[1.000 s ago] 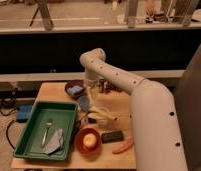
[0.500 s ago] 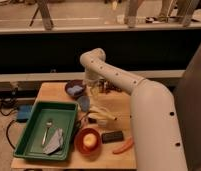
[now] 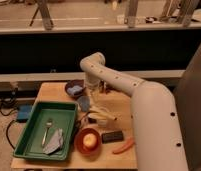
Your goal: Wipe table surface with sponge
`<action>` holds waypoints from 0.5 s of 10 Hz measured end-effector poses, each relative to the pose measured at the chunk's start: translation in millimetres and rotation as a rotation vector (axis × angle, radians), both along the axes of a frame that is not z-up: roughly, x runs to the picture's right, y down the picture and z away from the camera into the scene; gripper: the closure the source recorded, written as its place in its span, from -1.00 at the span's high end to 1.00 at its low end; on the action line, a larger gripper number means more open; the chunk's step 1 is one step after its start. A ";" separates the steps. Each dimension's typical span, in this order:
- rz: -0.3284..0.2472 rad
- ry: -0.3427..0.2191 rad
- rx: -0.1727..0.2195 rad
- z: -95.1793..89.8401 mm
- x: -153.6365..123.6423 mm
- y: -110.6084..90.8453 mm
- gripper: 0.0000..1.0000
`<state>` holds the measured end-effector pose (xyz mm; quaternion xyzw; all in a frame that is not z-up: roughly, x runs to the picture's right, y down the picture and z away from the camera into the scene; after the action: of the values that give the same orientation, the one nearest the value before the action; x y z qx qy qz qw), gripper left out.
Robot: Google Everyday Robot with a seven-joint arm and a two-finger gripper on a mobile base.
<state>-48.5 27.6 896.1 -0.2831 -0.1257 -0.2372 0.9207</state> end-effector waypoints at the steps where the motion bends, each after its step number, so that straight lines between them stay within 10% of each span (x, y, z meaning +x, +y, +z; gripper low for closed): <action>1: -0.003 0.016 0.029 -4.1 -1.6 -4.0 0.60; 5: -0.016 -0.023 0.128 -18.0 -9.1 -48.9 0.60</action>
<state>-57.6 -21.3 878.1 -0.2221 -0.1185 -0.2551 0.9336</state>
